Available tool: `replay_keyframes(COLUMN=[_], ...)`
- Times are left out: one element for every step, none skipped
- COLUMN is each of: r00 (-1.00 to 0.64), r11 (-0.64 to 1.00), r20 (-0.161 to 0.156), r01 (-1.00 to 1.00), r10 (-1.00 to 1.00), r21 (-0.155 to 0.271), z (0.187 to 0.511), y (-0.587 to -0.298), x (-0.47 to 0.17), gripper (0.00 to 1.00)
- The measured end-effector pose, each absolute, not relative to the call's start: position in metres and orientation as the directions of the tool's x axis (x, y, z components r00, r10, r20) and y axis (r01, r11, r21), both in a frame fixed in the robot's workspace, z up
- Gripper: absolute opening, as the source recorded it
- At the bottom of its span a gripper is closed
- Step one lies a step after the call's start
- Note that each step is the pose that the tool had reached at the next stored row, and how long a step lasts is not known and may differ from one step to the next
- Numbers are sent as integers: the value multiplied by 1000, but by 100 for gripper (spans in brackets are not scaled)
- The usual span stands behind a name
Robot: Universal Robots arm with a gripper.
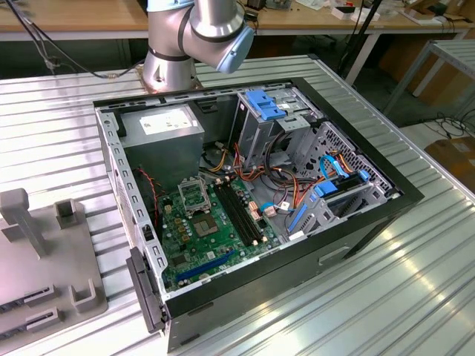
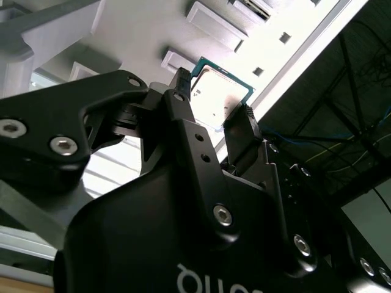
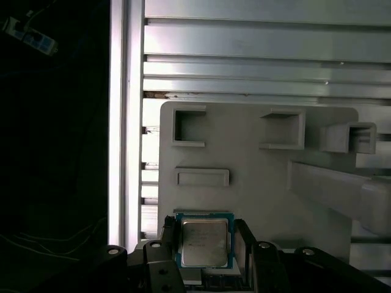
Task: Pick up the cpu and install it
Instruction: 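Pick up the cpu and move it towards the insertion slot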
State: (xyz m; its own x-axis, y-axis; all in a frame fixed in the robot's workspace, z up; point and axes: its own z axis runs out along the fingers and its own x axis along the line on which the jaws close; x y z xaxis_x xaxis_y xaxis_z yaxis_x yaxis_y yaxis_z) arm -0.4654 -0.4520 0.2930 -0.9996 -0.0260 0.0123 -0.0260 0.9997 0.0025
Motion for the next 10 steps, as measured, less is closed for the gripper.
replay_keyframes(r00=[-1000, -1000, -1000, -1000, -1000, -1000, -1000, -1000, -1000, -1000], r11=[1000, 1000, 1000, 1000, 1000, 1000, 1000, 1000, 1000, 1000], r20=[12, 12, 12, 12, 12, 12, 12, 12, 12, 12], r01=[-26, -26, -26, -26, -26, -26, -26, -26, -26, -26], r10=[-26, -26, -26, -26, -26, -26, -26, -26, -26, -26], r21=[3, 3, 2, 3, 3, 3, 3, 3, 3, 3], z=[294, 294, 295, 295, 296, 297, 298, 299, 300, 300], y=[-452, -452, -452, -452, -452, -452, -452, -452, -452, -452], x=[-465, -465, -465, -465, -465, -465, -465, -465, -465, -465], gripper=[47, 47, 47, 47, 47, 47, 47, 47, 47, 47])
